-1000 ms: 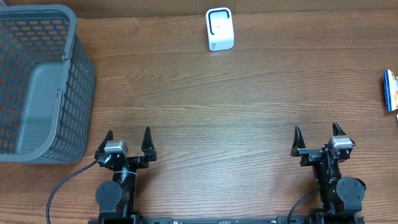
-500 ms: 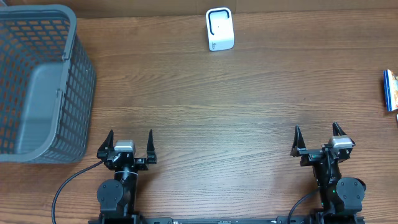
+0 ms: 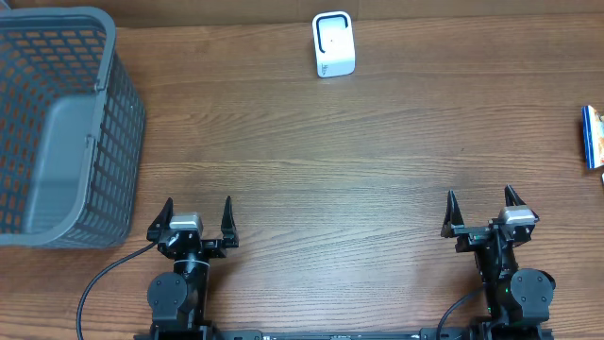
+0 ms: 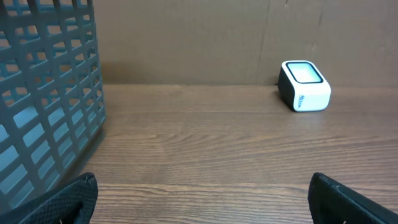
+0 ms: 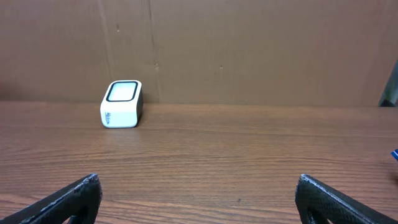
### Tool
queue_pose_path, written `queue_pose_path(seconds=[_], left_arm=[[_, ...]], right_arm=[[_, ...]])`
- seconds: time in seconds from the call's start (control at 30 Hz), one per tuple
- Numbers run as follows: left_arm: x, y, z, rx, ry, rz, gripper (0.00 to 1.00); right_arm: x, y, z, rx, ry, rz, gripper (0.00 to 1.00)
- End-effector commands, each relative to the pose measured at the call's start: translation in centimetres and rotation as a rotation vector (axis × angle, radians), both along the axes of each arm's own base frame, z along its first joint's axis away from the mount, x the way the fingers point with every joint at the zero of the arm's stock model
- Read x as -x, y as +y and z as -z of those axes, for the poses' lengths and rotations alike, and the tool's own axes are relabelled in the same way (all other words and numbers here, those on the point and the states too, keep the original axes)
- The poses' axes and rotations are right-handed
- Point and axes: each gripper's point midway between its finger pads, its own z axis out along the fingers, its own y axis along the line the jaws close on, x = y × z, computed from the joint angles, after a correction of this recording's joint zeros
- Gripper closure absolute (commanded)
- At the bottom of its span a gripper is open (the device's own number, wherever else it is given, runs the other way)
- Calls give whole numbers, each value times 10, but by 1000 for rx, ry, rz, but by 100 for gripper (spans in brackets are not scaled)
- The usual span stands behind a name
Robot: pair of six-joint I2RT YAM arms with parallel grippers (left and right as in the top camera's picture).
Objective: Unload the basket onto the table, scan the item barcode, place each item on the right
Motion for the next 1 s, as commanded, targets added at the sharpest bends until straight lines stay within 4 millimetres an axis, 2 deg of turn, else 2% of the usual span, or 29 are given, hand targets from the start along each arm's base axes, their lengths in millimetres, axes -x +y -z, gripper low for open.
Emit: queue_pose_path(seconds=[0.0,0.3,0.97], left_arm=[[0,1,0,31,-4,-10,0],[1,7,0,41,-6,-41,0],[0,5,0,-1,-7,-26,0]], right_arm=[[0,0,2,-6,-4,-3,0],[0,0,2,-6,-4,-3,0],[0,0,2,-6,-4,-3,0]])
